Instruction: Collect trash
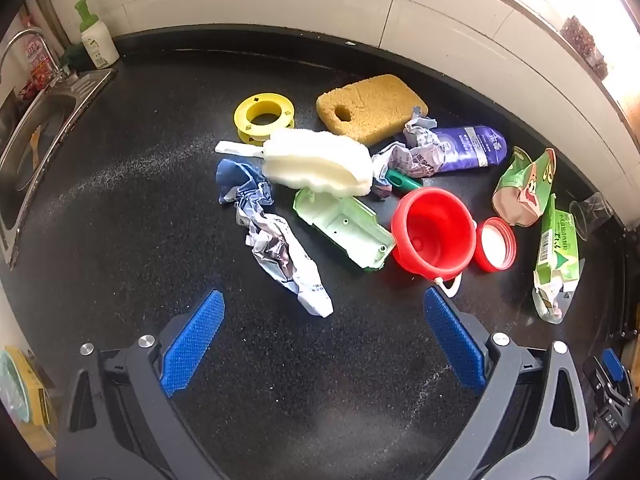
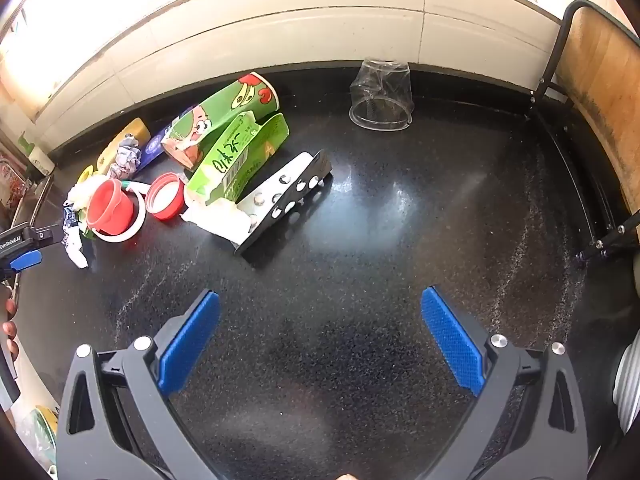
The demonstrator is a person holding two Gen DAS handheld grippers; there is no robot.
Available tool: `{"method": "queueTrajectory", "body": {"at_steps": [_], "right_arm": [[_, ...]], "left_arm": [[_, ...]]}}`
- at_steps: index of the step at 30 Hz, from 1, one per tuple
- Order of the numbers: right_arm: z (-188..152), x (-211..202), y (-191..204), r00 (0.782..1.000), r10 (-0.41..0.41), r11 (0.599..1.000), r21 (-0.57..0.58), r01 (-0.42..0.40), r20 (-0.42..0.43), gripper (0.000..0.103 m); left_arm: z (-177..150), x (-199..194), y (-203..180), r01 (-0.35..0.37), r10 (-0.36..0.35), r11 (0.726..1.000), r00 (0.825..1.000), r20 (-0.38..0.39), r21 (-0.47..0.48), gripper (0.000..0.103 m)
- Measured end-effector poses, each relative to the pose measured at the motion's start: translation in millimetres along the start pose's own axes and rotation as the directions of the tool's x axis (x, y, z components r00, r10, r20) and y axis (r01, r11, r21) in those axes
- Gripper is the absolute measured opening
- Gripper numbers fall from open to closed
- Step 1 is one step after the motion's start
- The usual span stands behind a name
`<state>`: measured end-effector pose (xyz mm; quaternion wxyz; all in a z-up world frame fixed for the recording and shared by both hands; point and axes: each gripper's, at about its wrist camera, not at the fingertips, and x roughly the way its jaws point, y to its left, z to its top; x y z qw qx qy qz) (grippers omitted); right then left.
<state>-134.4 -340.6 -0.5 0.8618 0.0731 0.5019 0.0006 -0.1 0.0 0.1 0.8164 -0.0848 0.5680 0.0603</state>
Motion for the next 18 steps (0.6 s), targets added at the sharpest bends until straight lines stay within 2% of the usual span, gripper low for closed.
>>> {"method": "queueTrajectory", "body": {"at_steps": [11, 18], "right_arm": [[-3, 0, 2, 1.000, -0.002, 1.000, 0.002, 0.002, 0.000, 0.097], [-4, 2, 1, 1.000, 0.001, 1.000, 0.002, -0.001, -0.017, 0.097]], "left_arm": [[-5, 10, 0, 0.031, -0.032, 0.999, 0.999, -0.029, -0.030, 0.097], [-11, 11, -5, 0.026, -0.027, 1.000, 0.999, -0.027, -0.014, 0.097]]}}
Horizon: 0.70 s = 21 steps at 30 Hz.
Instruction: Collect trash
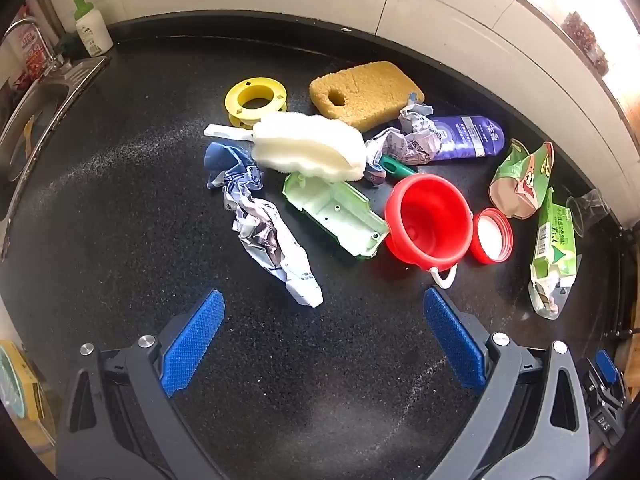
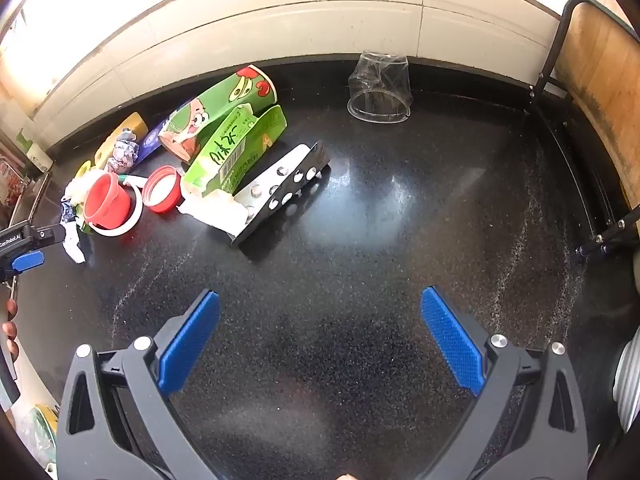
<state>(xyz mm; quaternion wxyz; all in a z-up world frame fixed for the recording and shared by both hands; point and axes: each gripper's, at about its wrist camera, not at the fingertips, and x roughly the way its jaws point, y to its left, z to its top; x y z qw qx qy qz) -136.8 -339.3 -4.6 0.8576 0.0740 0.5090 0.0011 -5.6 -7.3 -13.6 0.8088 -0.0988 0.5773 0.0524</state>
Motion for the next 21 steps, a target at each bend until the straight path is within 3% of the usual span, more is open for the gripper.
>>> {"method": "queueTrajectory", "body": {"at_steps": [21], "right_arm": [[-2.5, 8.5, -1.0, 1.000, 0.003, 1.000, -0.010, -0.003, -0.021, 0.097]], "left_arm": [[2.8, 4.6, -0.9, -0.003, 0.004, 1.000, 1.000, -0.030, 0.021, 0.097]]}}
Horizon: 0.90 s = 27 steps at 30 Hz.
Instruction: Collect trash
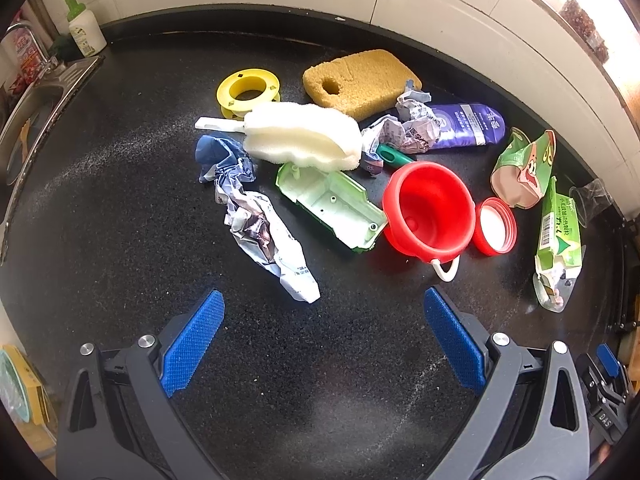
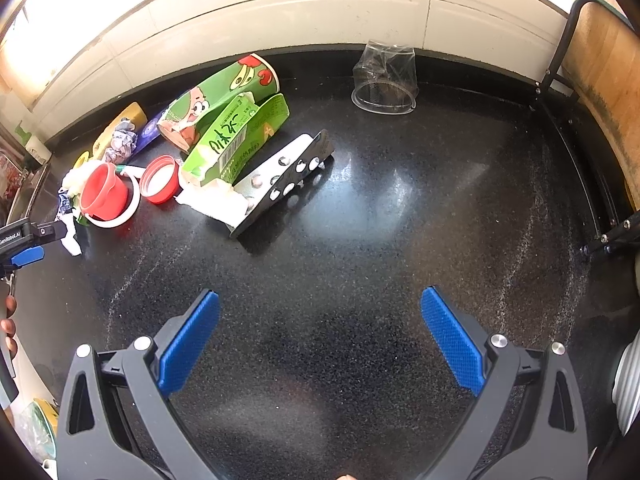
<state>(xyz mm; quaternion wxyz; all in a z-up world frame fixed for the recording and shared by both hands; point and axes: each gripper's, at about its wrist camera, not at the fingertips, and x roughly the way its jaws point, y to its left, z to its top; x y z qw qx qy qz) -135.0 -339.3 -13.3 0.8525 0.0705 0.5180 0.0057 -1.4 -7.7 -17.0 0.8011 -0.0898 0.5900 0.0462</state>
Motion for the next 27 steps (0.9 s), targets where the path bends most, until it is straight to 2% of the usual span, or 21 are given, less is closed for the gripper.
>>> {"method": "queueTrajectory", "body": {"at_steps": [27], "right_arm": [[1, 6, 3, 0.999, -0.035, 0.999, -0.025, 0.035, -0.014, 0.097]], "left_arm": [[-15, 5, 3, -0.004, 0.004, 1.000, 1.000, -0.014, 0.002, 0.097]]}}
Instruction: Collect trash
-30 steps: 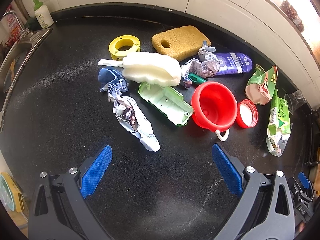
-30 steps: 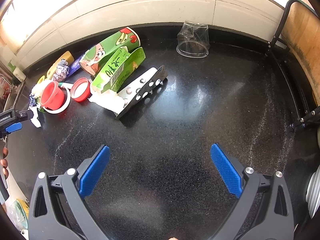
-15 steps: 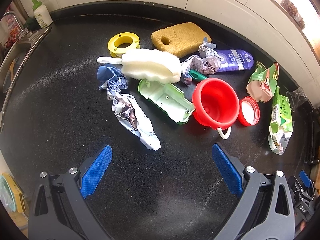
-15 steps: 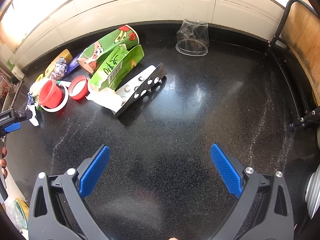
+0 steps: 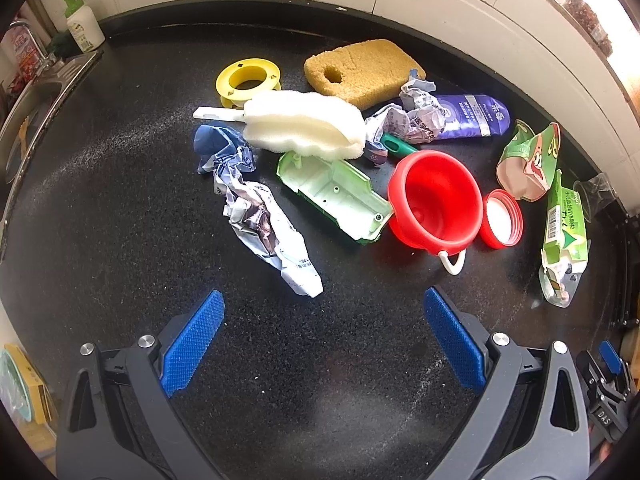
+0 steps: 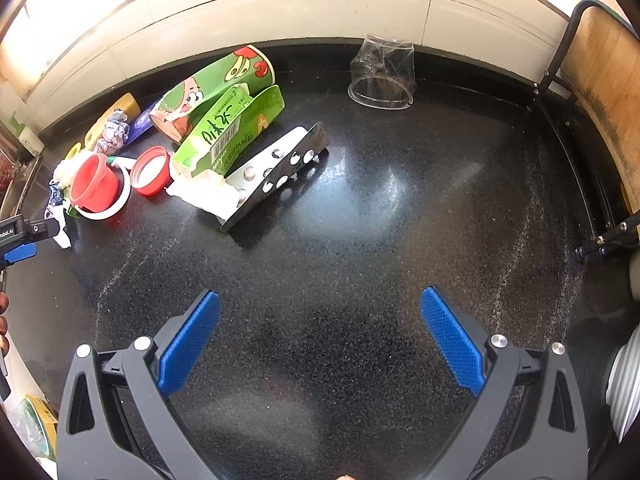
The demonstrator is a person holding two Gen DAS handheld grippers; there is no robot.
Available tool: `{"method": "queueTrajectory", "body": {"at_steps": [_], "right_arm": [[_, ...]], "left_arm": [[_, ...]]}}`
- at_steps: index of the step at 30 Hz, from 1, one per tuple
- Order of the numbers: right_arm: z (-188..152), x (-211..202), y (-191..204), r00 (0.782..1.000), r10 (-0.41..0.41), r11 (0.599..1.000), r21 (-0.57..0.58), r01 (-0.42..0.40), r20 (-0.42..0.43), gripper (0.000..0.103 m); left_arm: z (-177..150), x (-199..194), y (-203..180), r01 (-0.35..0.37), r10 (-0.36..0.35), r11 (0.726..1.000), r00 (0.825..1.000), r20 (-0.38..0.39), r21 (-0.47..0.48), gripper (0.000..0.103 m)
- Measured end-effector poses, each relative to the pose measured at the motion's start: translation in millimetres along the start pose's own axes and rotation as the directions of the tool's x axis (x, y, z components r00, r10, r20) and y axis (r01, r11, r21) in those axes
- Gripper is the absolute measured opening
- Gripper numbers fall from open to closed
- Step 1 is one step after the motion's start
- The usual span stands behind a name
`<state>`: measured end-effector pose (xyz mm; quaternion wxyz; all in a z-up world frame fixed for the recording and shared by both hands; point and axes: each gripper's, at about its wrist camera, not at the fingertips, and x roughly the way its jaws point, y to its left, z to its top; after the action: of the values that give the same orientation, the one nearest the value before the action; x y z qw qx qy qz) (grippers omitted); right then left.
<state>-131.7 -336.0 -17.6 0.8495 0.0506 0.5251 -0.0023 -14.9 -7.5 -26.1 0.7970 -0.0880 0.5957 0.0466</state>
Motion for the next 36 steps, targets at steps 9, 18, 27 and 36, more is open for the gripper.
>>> {"method": "queueTrajectory", "body": {"at_steps": [9, 18, 27, 36], "right_arm": [[1, 1, 1, 1.000, -0.002, 1.000, 0.004, 0.002, -0.003, 0.097], [0, 2, 0, 1.000, -0.007, 1.000, 0.008, 0.008, -0.019, 0.097], [1, 2, -1, 1.000, -0.016, 1.000, 0.017, 0.016, -0.025, 0.097], [-2, 6, -4, 0.998, -0.036, 0.999, 0.030, 0.038, -0.056, 0.097]], "left_arm": [[10, 3, -4, -0.001, 0.001, 1.000, 1.000, -0.011, 0.001, 0.097], [11, 6, -5, 0.001, -0.001, 1.000, 1.000, -0.015, 0.000, 0.097], [9, 7, -6, 0.001, -0.001, 1.000, 1.000, -0.017, 0.007, 0.097], [5, 9, -8, 0.005, -0.005, 1.000, 1.000, -0.025, 0.020, 0.097]]}}
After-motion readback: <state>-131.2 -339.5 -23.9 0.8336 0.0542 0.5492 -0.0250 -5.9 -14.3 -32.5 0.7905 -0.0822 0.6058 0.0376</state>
